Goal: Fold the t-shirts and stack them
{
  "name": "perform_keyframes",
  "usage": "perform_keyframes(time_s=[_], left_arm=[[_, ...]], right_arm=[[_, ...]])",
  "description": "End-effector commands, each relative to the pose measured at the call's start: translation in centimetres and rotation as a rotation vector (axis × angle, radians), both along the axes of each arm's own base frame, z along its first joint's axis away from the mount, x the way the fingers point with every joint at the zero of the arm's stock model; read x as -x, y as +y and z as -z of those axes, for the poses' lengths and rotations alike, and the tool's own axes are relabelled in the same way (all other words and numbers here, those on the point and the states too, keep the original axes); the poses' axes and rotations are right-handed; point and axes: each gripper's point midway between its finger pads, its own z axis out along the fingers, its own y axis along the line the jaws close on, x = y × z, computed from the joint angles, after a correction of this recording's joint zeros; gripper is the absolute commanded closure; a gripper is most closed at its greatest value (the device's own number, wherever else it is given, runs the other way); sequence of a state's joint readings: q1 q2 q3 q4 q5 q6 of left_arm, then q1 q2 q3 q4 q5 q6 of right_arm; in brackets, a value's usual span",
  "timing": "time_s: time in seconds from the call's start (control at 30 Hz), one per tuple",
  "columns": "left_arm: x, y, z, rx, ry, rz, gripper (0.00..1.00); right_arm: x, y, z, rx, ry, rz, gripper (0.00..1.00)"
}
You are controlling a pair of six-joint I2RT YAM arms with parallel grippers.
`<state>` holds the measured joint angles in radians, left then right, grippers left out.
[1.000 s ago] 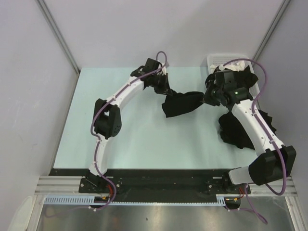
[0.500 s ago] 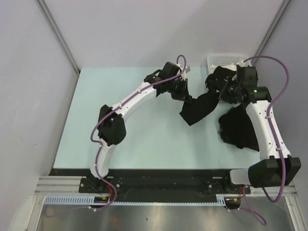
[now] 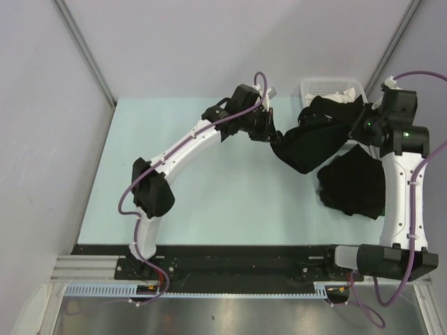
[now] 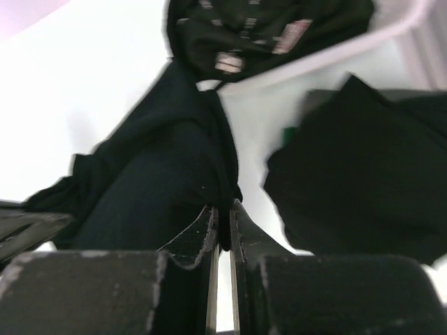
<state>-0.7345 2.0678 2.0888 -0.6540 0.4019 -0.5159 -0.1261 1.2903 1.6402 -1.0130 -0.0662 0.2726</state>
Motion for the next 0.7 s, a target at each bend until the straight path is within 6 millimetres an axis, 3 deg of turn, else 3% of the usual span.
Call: perform_keyframes(time_s=[0.0, 0.13, 0.23, 0.4, 0.57, 0.67], left_arm=[[0.9, 0.0, -4.1, 0.067, -0.054, -0.015, 1.00], [1.6, -2.0, -5.9, 0.097, -0.075, 0.004, 1.00], [2.7, -4.2, -6.0, 0.114, -0.061, 0.032, 1.00], [4.5, -8.2, -5.2, 0.167, -0.005, 0.056, 1.00], [6.2, -11.6, -6.6, 0.270, -0.024, 0.093, 1.00], [6.8, -12.7, -7.2, 0.299, -0.046, 0.101, 1.00]], right_arm=[[3.4, -2.7, -3.2, 0.097, -0.063, 0.079, 1.00], [4.6, -2.6, -3.3, 0.080, -0.057, 0.095, 1.00], [5.2, -2.8, -3.1, 0.084, -0.052, 0.104, 1.00], [6.2, -4.8, -2.5, 0.145, -0.020, 0.182, 1.00], [7.6, -6.7, -2.4, 0.214, -0.028, 0.267, 1.00], [7.8, -7.6, -1.6, 0.250, -0.025, 0.307, 1.00]])
